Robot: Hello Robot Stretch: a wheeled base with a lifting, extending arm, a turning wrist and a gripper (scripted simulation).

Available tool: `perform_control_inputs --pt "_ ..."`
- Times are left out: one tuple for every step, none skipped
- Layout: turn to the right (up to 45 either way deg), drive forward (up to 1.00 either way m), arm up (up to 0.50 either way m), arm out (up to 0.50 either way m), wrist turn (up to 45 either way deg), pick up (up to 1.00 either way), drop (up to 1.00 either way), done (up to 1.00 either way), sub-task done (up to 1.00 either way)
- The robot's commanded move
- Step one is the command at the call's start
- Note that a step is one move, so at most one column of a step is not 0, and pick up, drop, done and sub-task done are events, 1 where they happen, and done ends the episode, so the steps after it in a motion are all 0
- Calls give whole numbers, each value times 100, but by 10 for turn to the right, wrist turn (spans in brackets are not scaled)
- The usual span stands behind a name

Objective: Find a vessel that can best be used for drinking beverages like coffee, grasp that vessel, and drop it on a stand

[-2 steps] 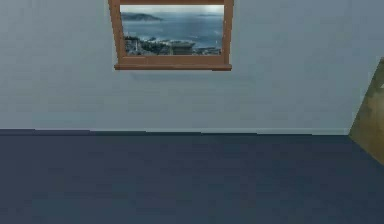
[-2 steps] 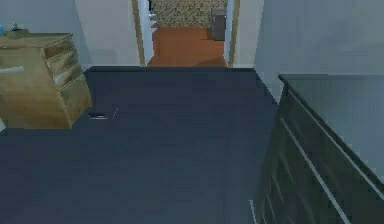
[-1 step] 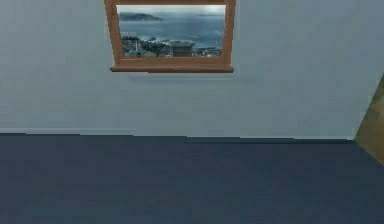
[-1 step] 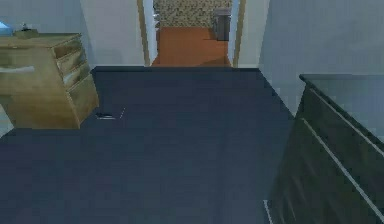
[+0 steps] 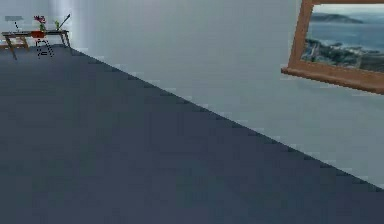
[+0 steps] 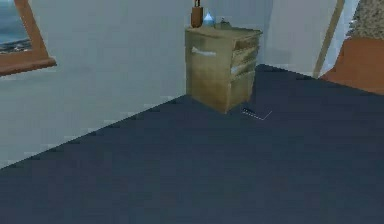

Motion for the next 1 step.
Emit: perform_control_inputs --pt "-390 0 0 0 0 0 0 0 0"
